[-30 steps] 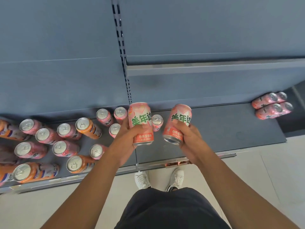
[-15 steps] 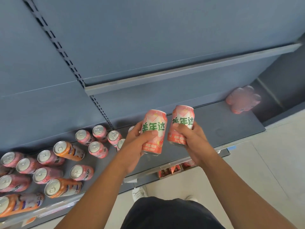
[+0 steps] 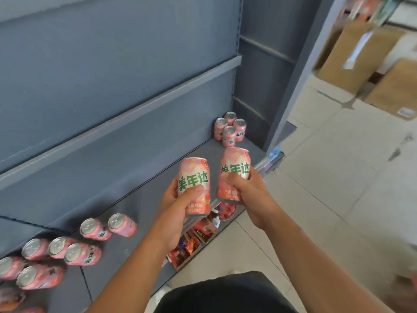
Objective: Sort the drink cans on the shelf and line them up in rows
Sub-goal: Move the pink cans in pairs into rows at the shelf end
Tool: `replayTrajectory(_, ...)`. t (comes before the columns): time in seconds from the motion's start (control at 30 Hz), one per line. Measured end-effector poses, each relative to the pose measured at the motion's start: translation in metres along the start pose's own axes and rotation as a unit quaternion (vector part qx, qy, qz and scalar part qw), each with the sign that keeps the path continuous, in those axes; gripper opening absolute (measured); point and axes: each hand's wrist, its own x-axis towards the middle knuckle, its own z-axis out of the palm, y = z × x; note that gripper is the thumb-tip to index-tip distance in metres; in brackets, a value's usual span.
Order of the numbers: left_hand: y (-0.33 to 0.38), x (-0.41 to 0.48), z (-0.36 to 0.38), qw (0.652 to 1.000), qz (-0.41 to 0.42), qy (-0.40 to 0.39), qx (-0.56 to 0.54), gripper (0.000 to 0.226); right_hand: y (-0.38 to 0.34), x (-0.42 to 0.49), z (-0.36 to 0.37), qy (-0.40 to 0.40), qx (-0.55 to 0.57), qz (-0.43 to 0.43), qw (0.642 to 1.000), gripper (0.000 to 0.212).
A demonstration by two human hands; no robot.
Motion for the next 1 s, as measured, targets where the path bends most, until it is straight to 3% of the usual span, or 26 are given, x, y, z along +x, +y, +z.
replayTrajectory(0.27,-0.003,0.031,0.088,0.996,0.001,-0.076,0.042,0.056,-0.010,-0.014,-0.087,0.100,0.060,-0.016,0.993,0.033)
replayTrajectory(0.5,-0.009,0.073,0.129,0.990,-0.032,-0.124,0.063,0.056,-0.017,-0.003,-0.128,0.165,0.046,-0.024,0.985,0.038)
replayTrajectory(0.7,-0.007,0.128,0.145,0.986,-0.032,-0.146,0.075,0.067,-0.032,0.044,-0.144,0.178,0.025,-0.019,0.984,0.032)
replayTrajectory(0.87,0.014,0.184,0.146,0.981,-0.026,-0.176,0.082,0.059,-0.053,0.100,-0.142,0.174,0.030,0.006,0.984,0.042)
replayTrajectory(1.0,0.036,0.229,0.135,0.980,-0.035,-0.178,0.079,0.071,-0.067,0.143,-0.133,0.165,0.011,0.018,0.986,0.031)
